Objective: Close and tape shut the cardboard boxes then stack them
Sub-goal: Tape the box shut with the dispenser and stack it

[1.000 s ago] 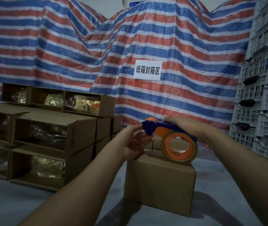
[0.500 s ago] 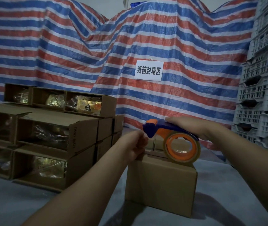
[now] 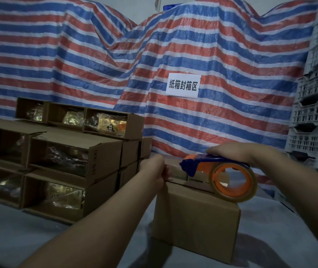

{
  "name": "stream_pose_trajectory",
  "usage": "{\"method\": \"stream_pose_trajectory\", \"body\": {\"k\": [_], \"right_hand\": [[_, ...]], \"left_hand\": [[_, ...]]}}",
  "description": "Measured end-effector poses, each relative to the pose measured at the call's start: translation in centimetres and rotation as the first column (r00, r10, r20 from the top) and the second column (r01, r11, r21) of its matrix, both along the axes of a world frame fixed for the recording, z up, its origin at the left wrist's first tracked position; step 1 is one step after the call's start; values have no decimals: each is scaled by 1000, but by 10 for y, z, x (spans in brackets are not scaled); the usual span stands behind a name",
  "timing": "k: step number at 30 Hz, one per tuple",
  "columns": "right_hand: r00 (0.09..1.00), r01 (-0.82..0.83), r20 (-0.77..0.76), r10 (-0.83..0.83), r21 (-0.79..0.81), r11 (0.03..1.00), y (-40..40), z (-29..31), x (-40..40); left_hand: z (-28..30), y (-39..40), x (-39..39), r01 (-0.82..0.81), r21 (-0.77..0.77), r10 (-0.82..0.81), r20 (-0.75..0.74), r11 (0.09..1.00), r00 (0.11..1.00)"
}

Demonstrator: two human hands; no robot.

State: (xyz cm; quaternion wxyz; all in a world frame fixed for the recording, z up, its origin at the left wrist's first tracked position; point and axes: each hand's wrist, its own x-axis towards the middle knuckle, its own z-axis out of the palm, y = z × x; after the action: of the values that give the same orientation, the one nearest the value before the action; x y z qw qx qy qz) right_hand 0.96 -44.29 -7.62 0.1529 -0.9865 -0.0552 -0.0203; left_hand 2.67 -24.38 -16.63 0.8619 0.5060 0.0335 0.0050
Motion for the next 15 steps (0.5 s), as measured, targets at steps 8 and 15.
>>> {"method": "stream_pose_trajectory", "body": {"k": [8, 15], "right_hand": [[991, -132, -52, 121, -405, 905, 27, 3, 3], [994, -109, -80, 79, -489, 866, 35, 2, 8]], "left_hand": [[-29, 35, 15, -126, 651, 35, 152, 748, 988], [-51, 35, 19, -122, 681, 16, 159, 722, 987]]}}
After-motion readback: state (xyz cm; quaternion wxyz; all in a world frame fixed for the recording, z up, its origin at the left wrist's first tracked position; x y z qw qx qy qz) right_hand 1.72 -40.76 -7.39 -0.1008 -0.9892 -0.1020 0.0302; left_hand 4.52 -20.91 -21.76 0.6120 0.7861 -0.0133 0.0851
